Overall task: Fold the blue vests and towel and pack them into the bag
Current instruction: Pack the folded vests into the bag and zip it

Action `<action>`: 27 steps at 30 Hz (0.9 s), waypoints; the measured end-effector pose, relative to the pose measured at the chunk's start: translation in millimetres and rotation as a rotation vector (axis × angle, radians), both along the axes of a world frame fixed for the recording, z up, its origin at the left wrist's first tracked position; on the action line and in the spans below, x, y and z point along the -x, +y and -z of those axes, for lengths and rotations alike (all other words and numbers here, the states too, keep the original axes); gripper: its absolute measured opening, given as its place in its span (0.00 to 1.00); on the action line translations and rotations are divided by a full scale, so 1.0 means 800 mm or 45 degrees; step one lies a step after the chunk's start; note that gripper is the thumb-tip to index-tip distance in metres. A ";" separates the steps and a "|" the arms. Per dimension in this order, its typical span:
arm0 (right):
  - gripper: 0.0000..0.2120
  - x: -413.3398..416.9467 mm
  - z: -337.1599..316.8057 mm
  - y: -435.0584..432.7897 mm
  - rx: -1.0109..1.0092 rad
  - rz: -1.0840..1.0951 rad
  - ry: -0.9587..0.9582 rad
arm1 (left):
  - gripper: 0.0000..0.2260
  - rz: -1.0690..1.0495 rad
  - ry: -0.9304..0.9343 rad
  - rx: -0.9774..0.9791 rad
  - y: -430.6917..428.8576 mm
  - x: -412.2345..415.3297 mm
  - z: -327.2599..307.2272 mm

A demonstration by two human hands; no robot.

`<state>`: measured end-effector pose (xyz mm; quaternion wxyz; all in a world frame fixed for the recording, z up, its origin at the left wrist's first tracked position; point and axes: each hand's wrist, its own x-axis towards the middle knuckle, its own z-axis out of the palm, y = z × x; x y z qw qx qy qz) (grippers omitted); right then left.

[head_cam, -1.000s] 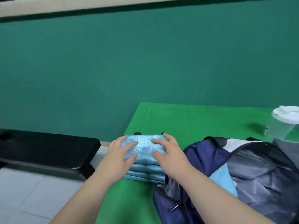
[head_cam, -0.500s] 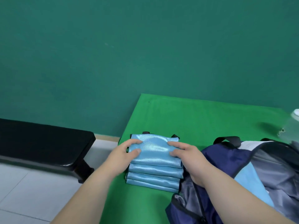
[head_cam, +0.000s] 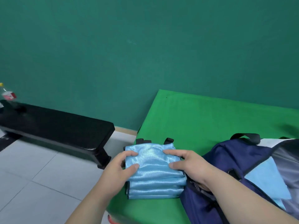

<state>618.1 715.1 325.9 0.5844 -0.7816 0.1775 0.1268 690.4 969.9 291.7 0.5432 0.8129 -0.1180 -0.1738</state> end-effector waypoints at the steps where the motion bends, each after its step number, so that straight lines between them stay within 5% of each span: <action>1: 0.21 0.006 0.002 0.012 0.008 -0.019 -0.008 | 0.15 -0.028 0.004 -0.005 0.012 0.012 -0.001; 27: 0.28 0.071 -0.008 0.080 0.321 -0.506 -0.158 | 0.17 -0.160 0.202 0.396 0.095 0.126 0.015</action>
